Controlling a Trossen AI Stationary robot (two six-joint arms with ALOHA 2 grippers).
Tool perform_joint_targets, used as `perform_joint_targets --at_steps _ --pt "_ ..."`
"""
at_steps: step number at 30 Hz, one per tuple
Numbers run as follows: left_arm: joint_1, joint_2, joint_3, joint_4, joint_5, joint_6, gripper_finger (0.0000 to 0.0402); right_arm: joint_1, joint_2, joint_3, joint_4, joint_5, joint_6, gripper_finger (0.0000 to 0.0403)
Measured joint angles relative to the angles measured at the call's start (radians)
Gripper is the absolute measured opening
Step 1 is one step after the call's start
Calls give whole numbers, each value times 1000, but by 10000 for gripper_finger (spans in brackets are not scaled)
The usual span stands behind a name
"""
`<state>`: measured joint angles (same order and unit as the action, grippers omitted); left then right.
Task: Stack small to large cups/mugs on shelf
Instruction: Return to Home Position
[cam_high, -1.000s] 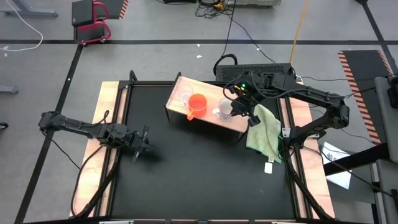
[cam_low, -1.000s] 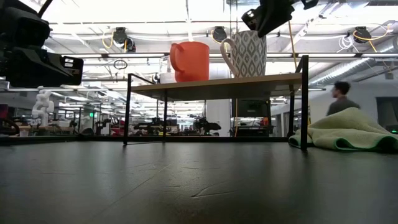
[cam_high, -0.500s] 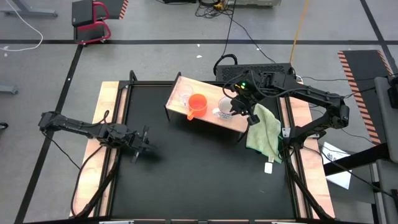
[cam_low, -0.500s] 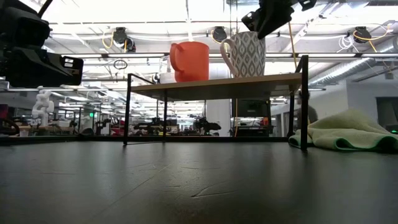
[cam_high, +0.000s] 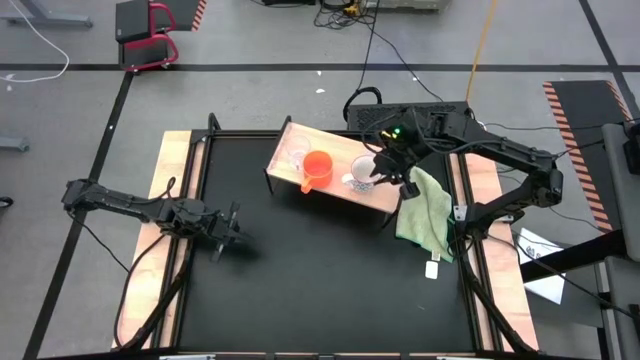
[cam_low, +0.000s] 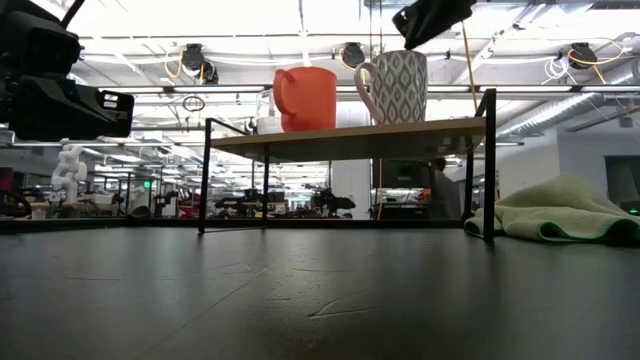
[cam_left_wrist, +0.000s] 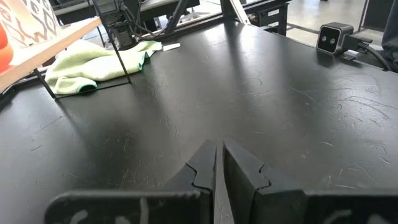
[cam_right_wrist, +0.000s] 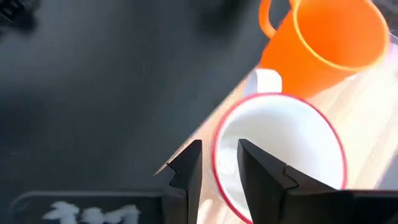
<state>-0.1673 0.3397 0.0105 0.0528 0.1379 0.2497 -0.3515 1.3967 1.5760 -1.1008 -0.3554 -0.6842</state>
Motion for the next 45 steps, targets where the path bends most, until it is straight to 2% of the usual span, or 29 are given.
perform_joint_targets --at_steps 28,34,45 --pt "0 0 0 -6 2 1 31 13 0 2 -3 -18 18 95" --pt "0 0 0 -6 3 1 31 13 -66 2 -12 -17 53 95" --pt "0 0 0 2 3 7 31 56 -265 2 -15 -18 150 95"
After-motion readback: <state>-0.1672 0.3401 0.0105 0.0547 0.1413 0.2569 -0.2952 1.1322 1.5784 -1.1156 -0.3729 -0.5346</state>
